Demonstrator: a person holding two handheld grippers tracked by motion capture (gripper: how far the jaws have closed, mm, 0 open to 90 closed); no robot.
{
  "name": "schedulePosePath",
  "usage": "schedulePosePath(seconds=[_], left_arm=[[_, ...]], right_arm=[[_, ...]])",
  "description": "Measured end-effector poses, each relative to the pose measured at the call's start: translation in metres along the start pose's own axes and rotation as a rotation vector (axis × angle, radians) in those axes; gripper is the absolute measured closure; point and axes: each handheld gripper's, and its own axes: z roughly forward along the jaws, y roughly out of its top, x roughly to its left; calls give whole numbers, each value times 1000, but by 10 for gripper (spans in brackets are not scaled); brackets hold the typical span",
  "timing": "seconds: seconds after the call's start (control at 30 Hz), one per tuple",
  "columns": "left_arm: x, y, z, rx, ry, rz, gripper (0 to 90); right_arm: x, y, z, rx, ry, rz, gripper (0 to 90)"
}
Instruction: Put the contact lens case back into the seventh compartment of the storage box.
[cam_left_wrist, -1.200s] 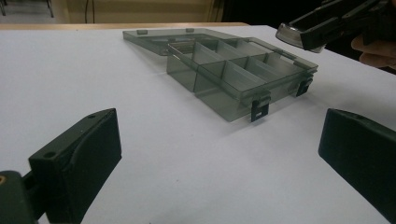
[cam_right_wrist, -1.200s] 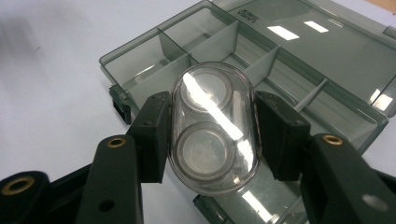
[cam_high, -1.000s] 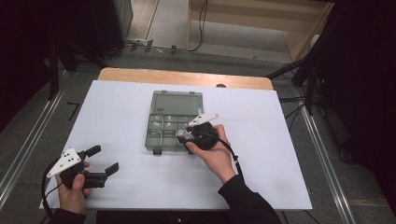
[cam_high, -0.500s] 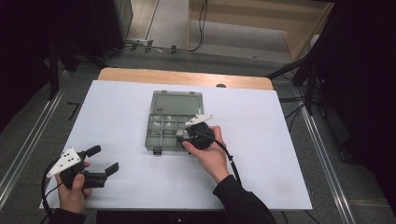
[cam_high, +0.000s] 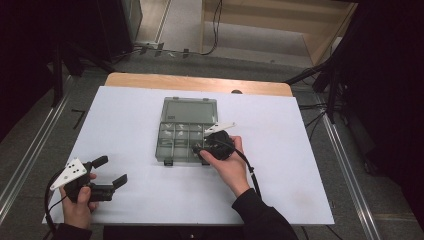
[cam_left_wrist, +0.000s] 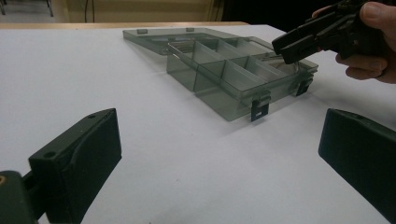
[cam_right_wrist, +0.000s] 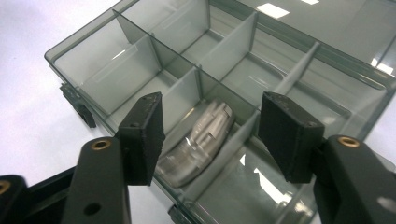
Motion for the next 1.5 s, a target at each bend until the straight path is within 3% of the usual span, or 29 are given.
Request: schedulePosePath(seconds=[0.2, 0.3, 0.8, 0.93, 1.13, 1.5], left_arm=[[0, 0, 0, 3, 1, 2, 0], [0, 0, 1, 4, 1, 4, 0], [-1, 0, 1, 4, 0, 4, 0], [-1, 0, 1, 6, 0, 6, 0], [0, 0, 1, 2, 0, 2, 0], [-1, 0, 2, 6, 0, 6, 0]], right_arm=[[0, -4, -9, -20, 42, -3, 545], [2, -6, -10, 0, 57, -9, 603], [12, -7, -6, 9, -4, -66, 645], [13, -9, -3, -1, -22, -65, 735], [7, -8, -1, -13, 7, -24, 753], [7, -12, -10, -21, 38, -33, 880]])
